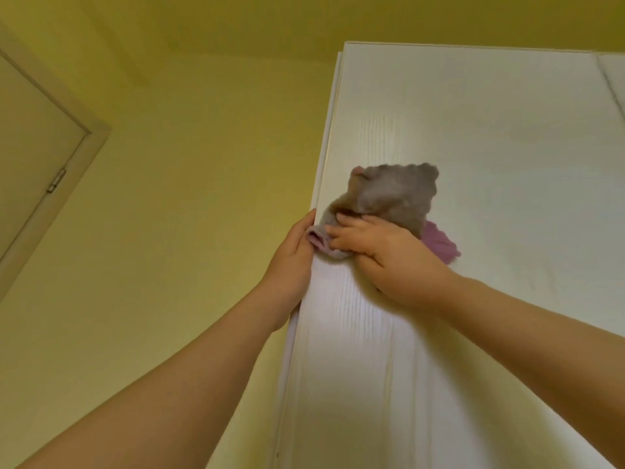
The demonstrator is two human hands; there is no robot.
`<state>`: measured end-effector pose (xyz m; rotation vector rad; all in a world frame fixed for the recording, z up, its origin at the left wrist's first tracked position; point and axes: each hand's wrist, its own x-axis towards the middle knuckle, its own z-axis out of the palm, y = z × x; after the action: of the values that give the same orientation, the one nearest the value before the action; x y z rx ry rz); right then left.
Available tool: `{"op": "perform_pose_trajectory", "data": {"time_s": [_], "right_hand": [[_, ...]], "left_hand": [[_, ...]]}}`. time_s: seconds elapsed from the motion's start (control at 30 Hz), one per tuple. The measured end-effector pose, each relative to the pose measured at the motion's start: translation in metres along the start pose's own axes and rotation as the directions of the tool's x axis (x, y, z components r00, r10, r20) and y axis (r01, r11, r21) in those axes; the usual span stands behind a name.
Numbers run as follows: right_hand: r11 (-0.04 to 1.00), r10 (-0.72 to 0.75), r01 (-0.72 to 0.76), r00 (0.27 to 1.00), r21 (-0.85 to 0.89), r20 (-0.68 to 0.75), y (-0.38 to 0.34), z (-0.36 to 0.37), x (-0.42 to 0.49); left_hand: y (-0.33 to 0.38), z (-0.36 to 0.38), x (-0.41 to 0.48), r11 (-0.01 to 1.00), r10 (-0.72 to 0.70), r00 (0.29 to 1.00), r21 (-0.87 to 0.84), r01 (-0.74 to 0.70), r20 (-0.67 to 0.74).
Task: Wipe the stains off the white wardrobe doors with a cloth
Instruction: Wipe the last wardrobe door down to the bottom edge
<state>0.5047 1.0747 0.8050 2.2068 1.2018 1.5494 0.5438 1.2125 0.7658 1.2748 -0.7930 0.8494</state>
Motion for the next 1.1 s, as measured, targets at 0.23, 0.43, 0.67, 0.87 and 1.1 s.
{"op": "perform_pose_trajectory", "data": {"time_s": [0.23,0.43,0.67,0.87,1.1], "right_hand": [[0.995,0.09,-0.088,0.995,0.045,-0.044,-0.005,-0.005,0.005],[0.959,0.278,-0.269,0.955,0.088,-0.108,0.005,-0.014,0.02],[0.963,0.264,-0.257,0.961,0.084,-0.086,0.008,-0.008,0.006],[0.997,0.066,-0.066,0.998,-0.032,0.002,-0.001,0.01,-0.004],[0.916,0.398,-0.389,0.912,0.1,-0.101,0.026,-0.022,0.018]], "left_hand": [[0.007,-0.008,-0.001,0.991,-0.123,0.987,0.071,0.116,0.103],[0.019,-0.006,-0.01,0.978,-0.194,0.978,0.089,0.187,0.074],[0.025,0.002,-0.014,0.975,-0.219,0.976,0.023,0.219,0.007],[0.024,0.009,-0.016,0.986,-0.165,0.984,0.007,0.166,-0.066],[0.035,0.017,-0.012,0.635,0.14,0.99,0.769,-0.07,-0.025]]}}
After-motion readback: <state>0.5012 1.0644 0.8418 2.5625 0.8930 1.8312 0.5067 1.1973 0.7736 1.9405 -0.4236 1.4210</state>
